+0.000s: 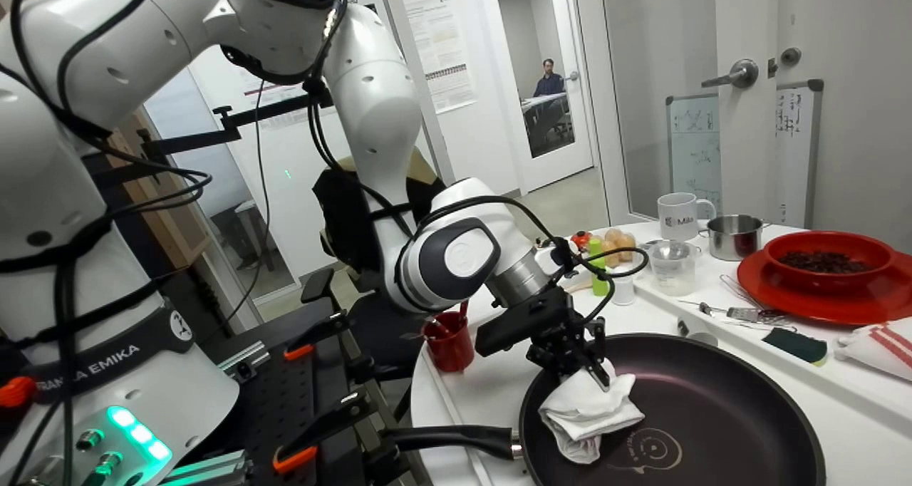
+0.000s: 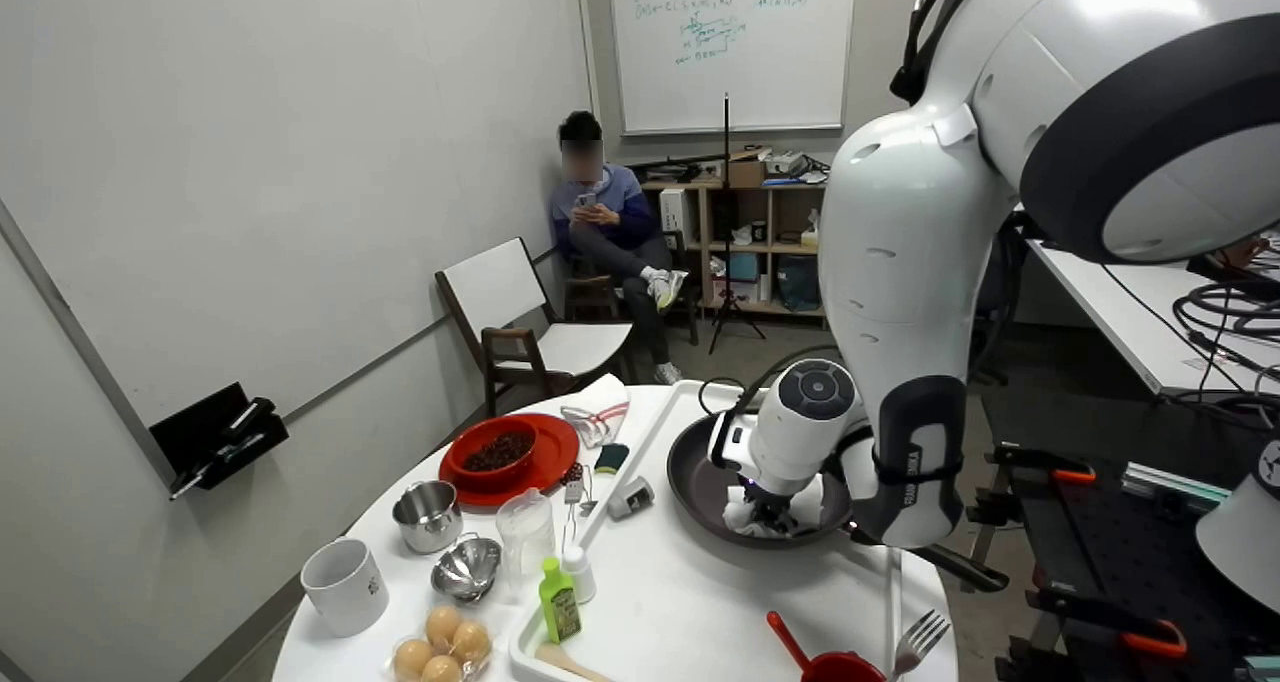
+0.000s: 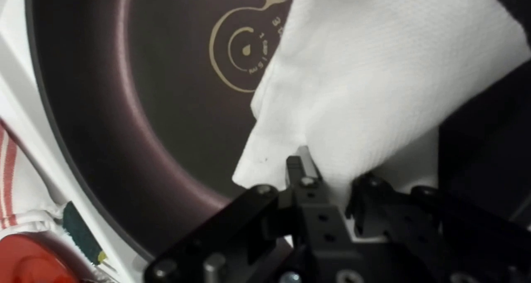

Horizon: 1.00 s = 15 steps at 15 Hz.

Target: Use the towel to wipe the pan

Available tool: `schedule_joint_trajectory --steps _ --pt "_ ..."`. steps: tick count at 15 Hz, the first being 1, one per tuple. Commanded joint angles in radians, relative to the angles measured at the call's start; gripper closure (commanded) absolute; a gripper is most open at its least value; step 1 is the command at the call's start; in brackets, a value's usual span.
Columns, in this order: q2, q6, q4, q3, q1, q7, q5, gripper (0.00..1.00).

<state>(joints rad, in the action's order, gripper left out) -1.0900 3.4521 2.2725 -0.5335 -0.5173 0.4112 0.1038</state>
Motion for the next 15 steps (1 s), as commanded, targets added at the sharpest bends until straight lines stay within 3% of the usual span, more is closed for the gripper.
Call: schedule_joint_trajectory --steps 1,8,11,15 --pt "-0.048 0.004 -0.086 -0.026 -0.001 -0.031 -0.041 0.92" --pt "-0.160 0.012 -0.232 -0.077 0.014 -0.109 -0.135 0.92" --pt "-0.153 0.007 -0.200 -0.084 0.005 -0.132 -0.149 0.92" --pt "-0.036 0.000 -0.132 -0.067 -0.005 -0.123 -0.112 0.92"
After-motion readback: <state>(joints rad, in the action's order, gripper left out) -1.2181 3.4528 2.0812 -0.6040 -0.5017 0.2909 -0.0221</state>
